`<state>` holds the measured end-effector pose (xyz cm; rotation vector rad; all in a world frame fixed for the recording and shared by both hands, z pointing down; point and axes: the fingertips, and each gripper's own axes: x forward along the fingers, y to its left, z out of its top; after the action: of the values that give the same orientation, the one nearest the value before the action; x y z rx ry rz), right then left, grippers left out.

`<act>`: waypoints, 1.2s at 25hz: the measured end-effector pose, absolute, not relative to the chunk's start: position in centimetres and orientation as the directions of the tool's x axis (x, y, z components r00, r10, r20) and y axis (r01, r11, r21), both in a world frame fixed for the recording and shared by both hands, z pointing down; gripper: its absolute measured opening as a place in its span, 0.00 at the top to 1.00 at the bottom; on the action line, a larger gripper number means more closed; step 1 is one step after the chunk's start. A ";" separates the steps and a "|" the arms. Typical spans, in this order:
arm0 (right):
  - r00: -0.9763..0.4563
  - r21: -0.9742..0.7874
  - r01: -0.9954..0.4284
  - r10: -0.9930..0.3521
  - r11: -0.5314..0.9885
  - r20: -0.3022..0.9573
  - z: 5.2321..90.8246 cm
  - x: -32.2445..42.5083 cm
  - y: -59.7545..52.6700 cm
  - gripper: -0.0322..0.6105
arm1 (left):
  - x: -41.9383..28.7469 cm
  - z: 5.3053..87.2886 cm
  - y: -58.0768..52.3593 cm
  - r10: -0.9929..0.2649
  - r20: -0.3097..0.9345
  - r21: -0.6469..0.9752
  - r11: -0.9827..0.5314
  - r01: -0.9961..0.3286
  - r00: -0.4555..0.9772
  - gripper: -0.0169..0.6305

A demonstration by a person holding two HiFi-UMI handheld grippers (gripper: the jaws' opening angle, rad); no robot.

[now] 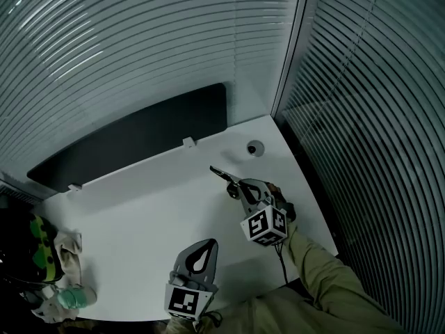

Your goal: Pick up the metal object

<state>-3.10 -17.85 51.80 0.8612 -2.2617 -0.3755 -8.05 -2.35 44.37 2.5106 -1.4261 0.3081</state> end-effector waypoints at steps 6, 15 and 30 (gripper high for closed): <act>-0.614 0.279 -0.622 -0.677 0.732 0.405 48.2 -2.8 -15.3 0.94 | -8.2 43.7 -1.4 -0.818 0.274 0.092 -0.502 -0.860 0.506 0.96; -0.677 0.118 -0.692 -0.697 0.712 0.237 42.0 -1.7 -9.8 0.94 | -7.5 41.7 -0.4 -0.821 0.219 0.049 -0.530 -0.846 0.527 0.96; -0.711 0.065 -0.694 -0.696 0.717 0.096 37.2 0.7 -1.3 0.94 | -5.2 40.3 1.9 -0.793 0.164 0.017 -0.593 -0.805 0.587 0.96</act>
<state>0.72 -1.28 37.18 1.1397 -2.8051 -0.0360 -5.22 1.91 40.32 2.7183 -1.3714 0.2119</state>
